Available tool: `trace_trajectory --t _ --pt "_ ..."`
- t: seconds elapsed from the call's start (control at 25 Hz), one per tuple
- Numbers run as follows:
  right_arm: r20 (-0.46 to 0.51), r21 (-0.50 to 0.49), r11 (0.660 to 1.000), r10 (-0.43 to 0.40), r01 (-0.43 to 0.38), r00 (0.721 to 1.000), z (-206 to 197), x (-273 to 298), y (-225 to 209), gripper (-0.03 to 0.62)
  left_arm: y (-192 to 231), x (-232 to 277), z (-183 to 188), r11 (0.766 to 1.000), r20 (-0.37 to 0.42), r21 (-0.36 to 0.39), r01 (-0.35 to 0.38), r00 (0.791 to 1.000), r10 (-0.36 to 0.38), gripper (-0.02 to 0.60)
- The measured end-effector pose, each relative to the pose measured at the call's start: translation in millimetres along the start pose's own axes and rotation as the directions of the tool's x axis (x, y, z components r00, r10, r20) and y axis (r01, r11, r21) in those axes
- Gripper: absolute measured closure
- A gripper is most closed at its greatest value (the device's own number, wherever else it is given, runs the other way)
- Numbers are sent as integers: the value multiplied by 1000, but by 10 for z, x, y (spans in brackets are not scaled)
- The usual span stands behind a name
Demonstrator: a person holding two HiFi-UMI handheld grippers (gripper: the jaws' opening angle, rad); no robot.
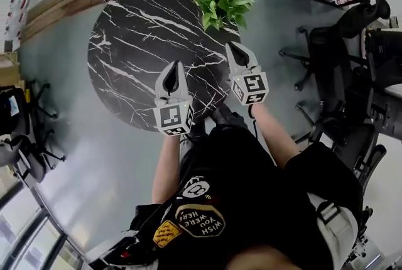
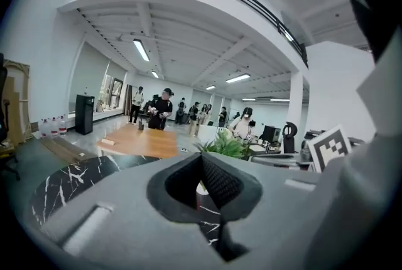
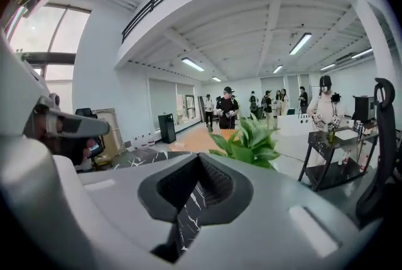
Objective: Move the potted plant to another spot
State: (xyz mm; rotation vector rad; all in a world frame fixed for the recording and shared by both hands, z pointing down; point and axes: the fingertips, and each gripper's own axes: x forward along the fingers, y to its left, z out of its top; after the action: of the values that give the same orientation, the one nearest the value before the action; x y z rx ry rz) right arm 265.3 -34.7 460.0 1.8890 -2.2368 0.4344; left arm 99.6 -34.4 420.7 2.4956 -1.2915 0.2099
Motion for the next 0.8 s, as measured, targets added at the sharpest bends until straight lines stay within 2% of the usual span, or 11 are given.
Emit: trace_trajectory --t 0.12,0.32,0.52,0.8 --pt "31 6 1000 1 -1 1000 321 -201 150 592 -190 -41 236 1000 28 4 26 999 -26 577" --pt "40 -39 999 16 -15 999 606 -325 264 592 -324 -76 581 998 61 28 51 997 -52 577" --pt "41 -61 998 24 -22 999 699 -424 379 592 -456 -196 692 995 78 52 81 993 -85 577" --pt "44 -43 999 24 -22 999 693 -503 453 592 -412 -230 789 996 101 56 72 992 -78 577"
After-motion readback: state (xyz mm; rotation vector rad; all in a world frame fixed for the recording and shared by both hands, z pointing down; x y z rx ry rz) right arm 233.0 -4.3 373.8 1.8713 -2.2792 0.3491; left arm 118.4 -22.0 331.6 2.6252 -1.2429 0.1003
